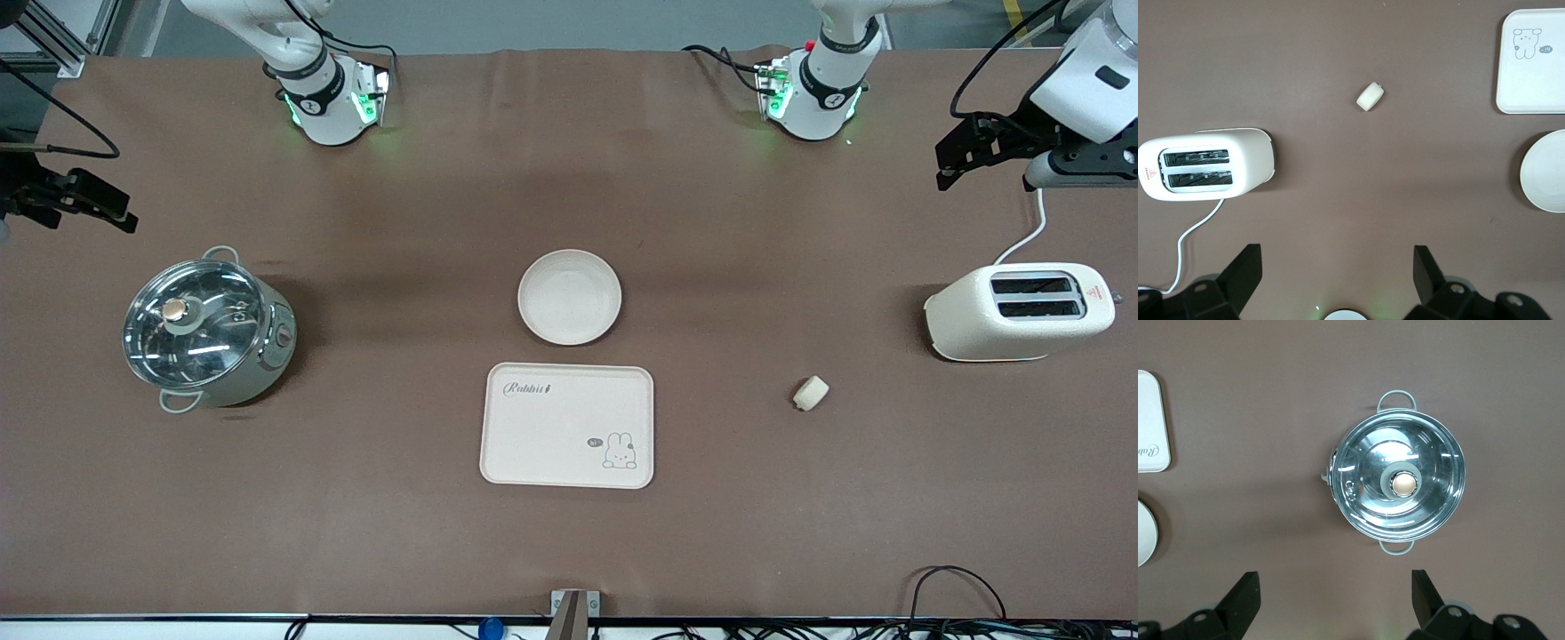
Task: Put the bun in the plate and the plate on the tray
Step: 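Grasp the cream bun with the left gripper while the right gripper reaches the plate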
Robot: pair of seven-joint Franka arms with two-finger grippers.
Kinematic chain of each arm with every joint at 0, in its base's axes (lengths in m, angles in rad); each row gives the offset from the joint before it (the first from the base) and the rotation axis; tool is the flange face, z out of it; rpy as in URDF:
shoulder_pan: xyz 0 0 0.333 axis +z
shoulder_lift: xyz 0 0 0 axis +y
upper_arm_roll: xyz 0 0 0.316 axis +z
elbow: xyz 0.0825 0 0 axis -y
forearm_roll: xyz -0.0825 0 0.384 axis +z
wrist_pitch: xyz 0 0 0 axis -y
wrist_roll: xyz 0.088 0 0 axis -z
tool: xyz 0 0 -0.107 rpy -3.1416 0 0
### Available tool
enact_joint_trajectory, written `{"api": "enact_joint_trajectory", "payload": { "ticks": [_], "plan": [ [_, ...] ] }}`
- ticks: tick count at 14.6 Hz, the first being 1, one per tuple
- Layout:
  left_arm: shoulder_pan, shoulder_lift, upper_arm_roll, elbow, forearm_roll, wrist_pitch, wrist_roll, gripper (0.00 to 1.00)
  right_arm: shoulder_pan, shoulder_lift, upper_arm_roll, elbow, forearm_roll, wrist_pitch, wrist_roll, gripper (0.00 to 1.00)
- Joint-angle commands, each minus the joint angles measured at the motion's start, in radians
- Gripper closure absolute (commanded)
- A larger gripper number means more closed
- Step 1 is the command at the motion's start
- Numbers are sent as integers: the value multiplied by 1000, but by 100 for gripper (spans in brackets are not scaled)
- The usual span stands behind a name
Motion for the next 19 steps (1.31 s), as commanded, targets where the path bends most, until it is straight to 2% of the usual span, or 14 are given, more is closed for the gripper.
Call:
{"api": "enact_joint_trajectory", "payload": {
  "ticks": [1,4,6,7,10,12,14,17,19],
  "plan": [
    [6,10,3,25,-19,-16,22,0,-9,-16,9,-15,6,-3,-10,0],
    [7,32,4,31,-5,-15,17,0,-9,-16,9,-16,6,-6,-10,0],
    [7,89,6,46,-17,7,17,0,-9,-14,11,-18,17,-6,-10,0],
    [6,114,6,48,-15,40,-1,0,-9,-13,9,-18,55,-6,-10,0],
    [6,187,6,19,-6,154,-6,0,12,-11,11,-32,92,6,-7,0],
    [7,233,6,-21,-6,241,-13,0,38,-8,11,-55,127,37,-7,0],
    [9,270,6,-107,-6,368,-62,0,84,15,11,-72,144,65,-5,0],
    [10,348,6,-216,-6,565,-142,0,123,68,11,-146,234,175,-4,0],
    [12,431,6,-227,-6,620,-164,0,164,108,11,-165,245,209,1,0]
  ]
}}
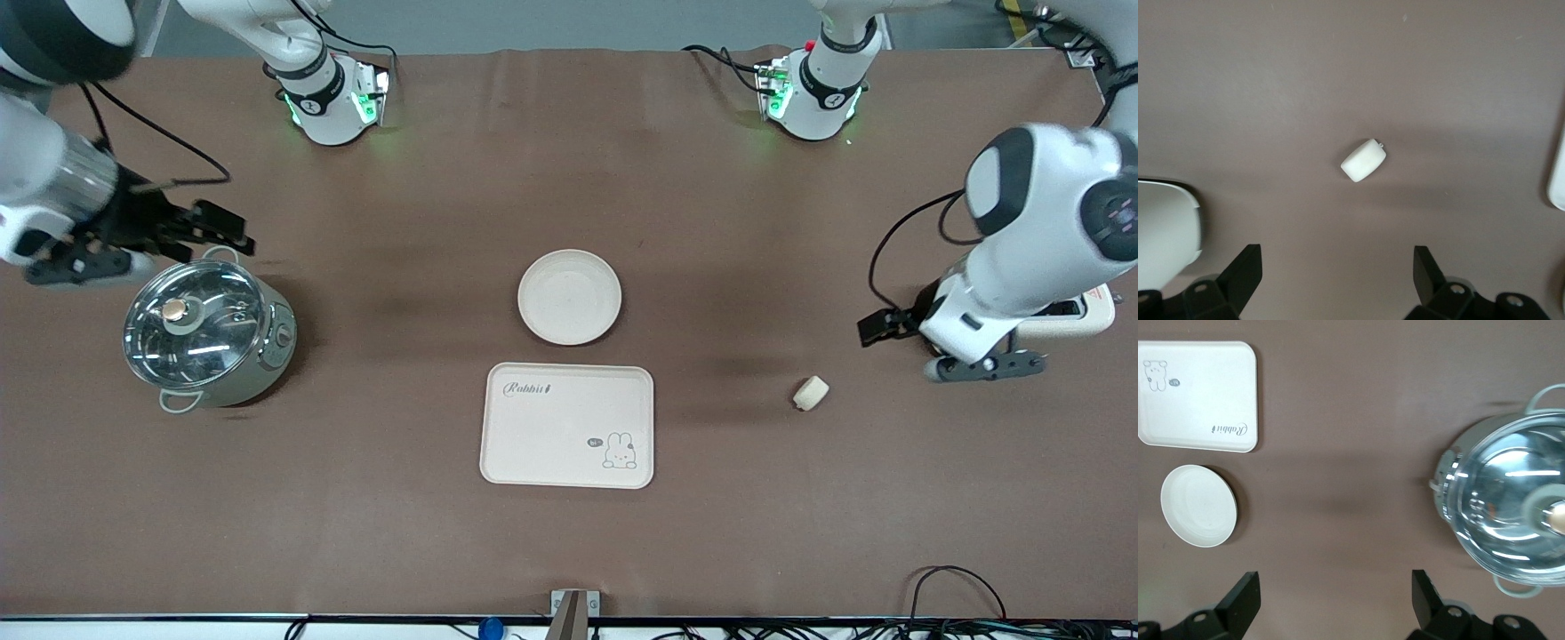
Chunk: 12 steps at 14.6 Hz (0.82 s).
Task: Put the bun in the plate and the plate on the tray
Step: 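Grasp the cream bun with the left gripper while the right gripper reaches the plate, then carry the bun toward the plate while the right gripper grips the plate rim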
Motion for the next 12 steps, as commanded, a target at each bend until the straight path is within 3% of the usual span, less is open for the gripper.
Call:
{"api": "enact_joint_trajectory", "payload": {
  "ticks": [1,4,7,10,12],
  "plan": [
    [3,90,2,-17,-6,86,-25,0,53,44,-5,-32,37,35,8,0],
    [3,208,0,-20,-9,210,-63,0,83,135,-5,-53,94,88,14,0],
    [-6,292,0,-17,-8,300,-69,1,145,176,-4,-206,215,298,14,0],
    [0,343,0,-14,-8,345,-68,10,236,230,-5,-267,311,450,16,0],
    [-4,351,0,-6,-8,347,-69,25,250,288,-4,-250,384,501,13,0]
  ]
}}
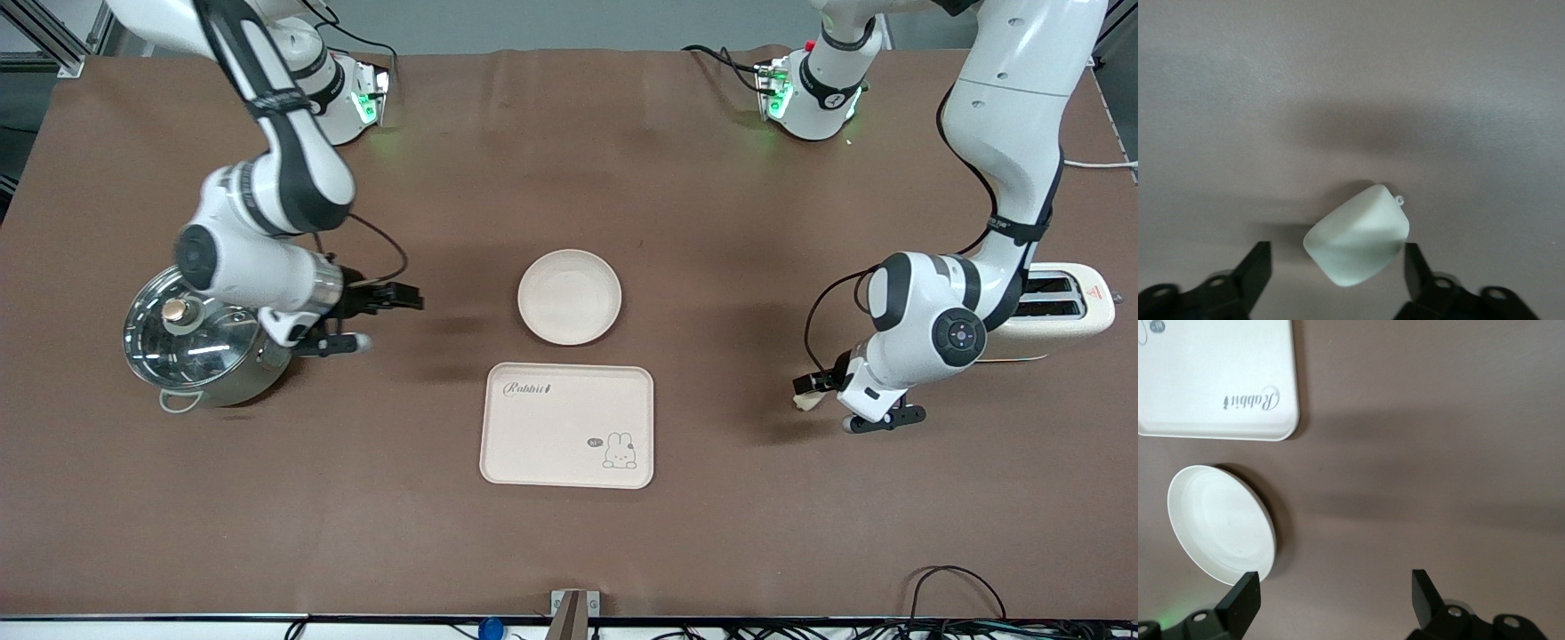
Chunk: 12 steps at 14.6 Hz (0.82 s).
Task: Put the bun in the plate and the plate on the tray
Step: 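Carry the bun toward the plate while the right gripper grips the plate rim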
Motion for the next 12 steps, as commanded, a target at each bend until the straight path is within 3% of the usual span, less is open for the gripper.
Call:
{"api": "enact_joint_trajectory", "payload": {
  "ticks": [1,3,5,8,12],
  "plan": [
    [-7,7,0,20,-8,1,-11,35,38,53,-7,4,70,63,-1,0],
    [-13,24,-2,36,-11,1,-11,51,93,100,-4,4,115,153,2,0],
    [-17,31,-3,42,-11,1,-11,68,158,149,-6,14,244,195,-2,0],
    [-17,21,-15,36,-9,-5,-10,90,224,204,-4,18,289,233,-1,0],
    [-14,-37,-136,37,-12,-89,-126,91,271,228,-4,20,317,253,-4,0]
  ]
}}
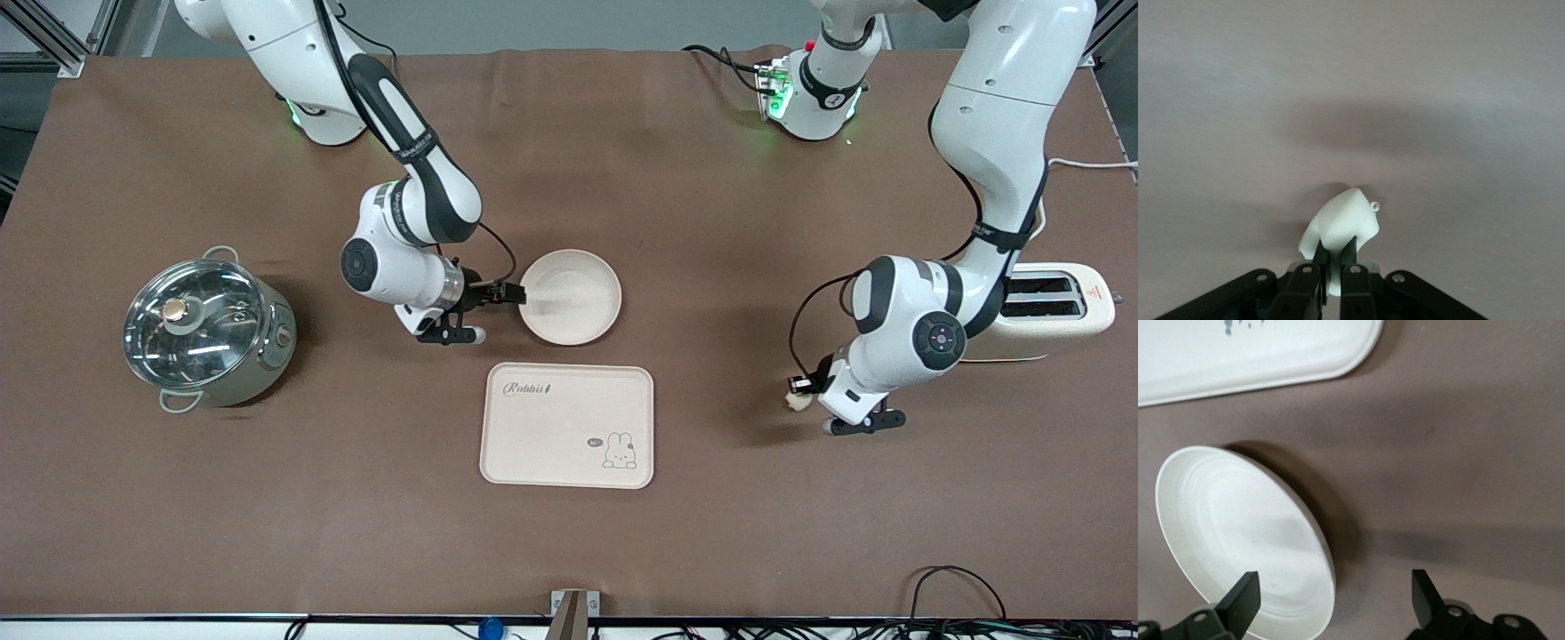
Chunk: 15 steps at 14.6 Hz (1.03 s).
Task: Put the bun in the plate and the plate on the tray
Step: 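Carry the bun toward the plate while the right gripper grips the plate rim, then lower the bun onto the white plate and open the left gripper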
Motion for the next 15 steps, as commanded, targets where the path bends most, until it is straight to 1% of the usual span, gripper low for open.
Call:
{"api": "enact_joint_trajectory", "payload": {
  "ticks": [1,3,4,6,7,8,9,11,13,15],
  "plan": [
    [-7,-54,-114,10,-11,-90,-169,91,38,15,-6,4,32,41,-2,0],
    [-10,-66,-214,13,-5,-92,-301,91,48,15,-6,1,33,49,1,1],
    [-24,-65,-249,19,-5,-92,-361,91,54,15,-6,0,33,52,1,3],
    [-116,-59,-256,30,-3,-91,-473,90,68,21,-6,3,33,59,1,7],
    [-187,-51,-251,45,0,-91,-554,89,74,27,-6,3,33,81,1,10],
    [-238,-30,-250,65,23,-89,-637,89,77,30,-6,3,33,92,1,14],
    [-265,-5,-251,96,56,-89,-721,88,83,32,-6,4,33,93,1,22],
    [-326,44,-253,127,112,-81,-822,87,83,32,-7,3,33,93,0,31],
    [-387,85,-251,151,118,-77,-885,86,83,33,-7,3,33,96,0,39],
    [-424,122,-248,171,118,-63,-929,81,83,33,-7,3,33,96,-2,47]
  ]
}}
